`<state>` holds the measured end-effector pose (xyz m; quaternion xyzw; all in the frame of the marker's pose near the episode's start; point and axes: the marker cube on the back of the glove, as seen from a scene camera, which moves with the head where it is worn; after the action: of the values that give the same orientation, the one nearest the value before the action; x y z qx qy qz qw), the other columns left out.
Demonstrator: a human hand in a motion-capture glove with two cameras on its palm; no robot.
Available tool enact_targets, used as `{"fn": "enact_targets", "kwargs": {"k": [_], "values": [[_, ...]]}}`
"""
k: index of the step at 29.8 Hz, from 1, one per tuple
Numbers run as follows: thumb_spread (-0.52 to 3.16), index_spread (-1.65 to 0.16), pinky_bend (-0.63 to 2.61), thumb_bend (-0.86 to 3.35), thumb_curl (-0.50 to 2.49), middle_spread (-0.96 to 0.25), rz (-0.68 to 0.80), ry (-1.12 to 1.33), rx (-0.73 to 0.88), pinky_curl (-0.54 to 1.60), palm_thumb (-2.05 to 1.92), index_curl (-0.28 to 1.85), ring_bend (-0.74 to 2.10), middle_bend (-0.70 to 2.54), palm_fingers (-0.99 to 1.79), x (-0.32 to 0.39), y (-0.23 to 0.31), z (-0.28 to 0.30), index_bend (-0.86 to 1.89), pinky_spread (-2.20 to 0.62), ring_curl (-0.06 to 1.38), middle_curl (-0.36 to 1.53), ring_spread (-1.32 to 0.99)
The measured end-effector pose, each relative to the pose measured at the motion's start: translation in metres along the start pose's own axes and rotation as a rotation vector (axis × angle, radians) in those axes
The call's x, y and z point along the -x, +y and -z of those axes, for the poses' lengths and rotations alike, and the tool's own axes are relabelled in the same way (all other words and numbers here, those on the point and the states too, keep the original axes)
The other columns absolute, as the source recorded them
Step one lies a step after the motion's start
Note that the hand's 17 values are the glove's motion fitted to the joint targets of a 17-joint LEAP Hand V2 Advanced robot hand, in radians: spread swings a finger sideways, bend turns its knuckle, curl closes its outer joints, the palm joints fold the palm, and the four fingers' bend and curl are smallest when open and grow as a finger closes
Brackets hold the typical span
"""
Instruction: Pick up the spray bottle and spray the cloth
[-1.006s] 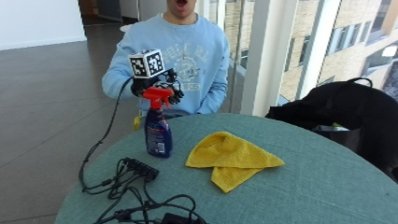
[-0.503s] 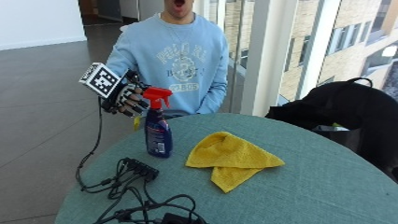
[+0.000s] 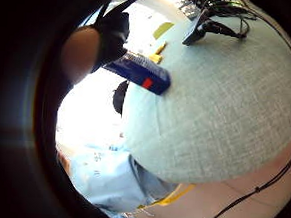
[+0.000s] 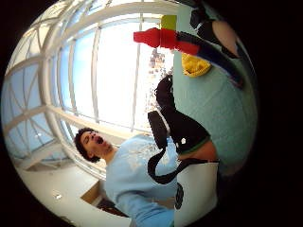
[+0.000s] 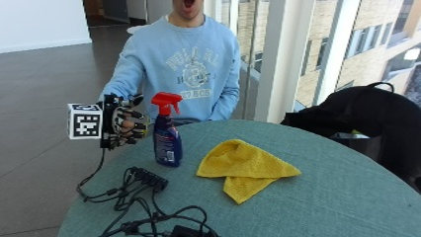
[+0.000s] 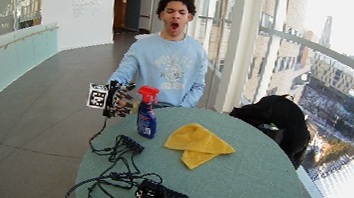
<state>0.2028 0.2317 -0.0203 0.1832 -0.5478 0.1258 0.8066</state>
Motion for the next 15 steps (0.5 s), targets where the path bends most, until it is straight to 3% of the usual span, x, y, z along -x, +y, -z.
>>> {"fn": "enact_targets", "kwargs": {"k": [15], "values": [[1.14,-0.36,0.18,-0.02,0.3,-0.09,-0.012,-0.046,0.001,0.3,0.62,0.28,0.3,0.3,0.73,-0.013,-0.022,-0.001,0.13,0.22,0.34,0.4,-0.02]]}}
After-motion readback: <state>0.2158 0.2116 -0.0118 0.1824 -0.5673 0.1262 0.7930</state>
